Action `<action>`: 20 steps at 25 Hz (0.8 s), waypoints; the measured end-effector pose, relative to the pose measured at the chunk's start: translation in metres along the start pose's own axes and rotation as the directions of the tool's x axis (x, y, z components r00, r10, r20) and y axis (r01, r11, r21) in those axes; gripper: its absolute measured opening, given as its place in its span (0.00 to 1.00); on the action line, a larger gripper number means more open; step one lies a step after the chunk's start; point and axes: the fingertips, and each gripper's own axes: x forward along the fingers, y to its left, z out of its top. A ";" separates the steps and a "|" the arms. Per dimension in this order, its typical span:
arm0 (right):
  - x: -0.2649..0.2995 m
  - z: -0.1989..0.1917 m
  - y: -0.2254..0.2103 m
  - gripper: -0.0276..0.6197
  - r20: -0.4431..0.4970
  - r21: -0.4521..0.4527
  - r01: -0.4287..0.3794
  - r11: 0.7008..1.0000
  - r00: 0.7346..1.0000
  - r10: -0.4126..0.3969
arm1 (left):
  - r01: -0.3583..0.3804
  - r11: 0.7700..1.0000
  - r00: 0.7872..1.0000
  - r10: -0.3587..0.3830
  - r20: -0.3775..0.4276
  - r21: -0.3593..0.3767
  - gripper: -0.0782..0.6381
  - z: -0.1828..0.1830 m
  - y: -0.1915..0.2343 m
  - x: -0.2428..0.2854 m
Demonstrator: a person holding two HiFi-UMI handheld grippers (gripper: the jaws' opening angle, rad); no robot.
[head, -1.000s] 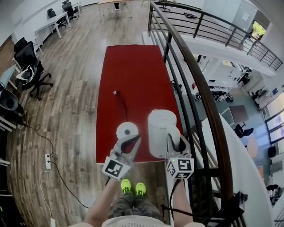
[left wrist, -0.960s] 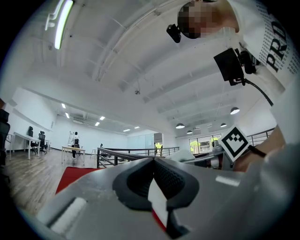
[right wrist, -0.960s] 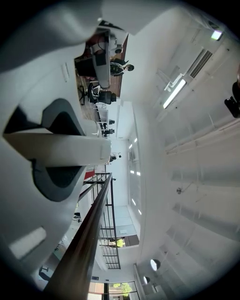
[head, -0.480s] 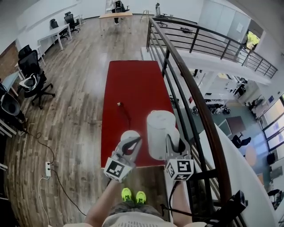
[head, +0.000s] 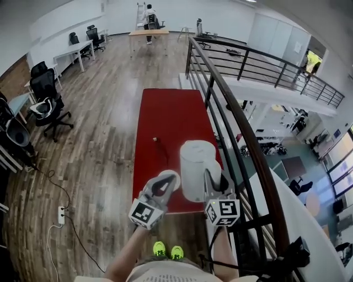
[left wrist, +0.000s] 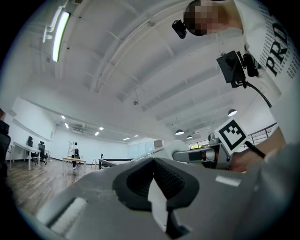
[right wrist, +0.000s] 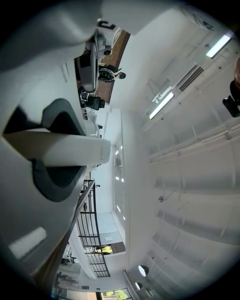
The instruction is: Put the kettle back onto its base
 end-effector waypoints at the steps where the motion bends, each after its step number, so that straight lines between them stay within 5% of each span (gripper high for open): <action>1: 0.002 0.001 0.005 0.24 0.001 -0.004 -0.008 1.000 1.000 0.008 | -0.005 1.000 1.000 0.005 0.000 0.000 0.10 0.001 0.003 -0.003; 20: 0.058 0.005 0.091 0.25 0.033 0.029 -0.169 0.985 0.985 0.168 | -0.116 0.993 0.993 0.117 -0.016 0.032 0.10 0.003 0.067 -0.056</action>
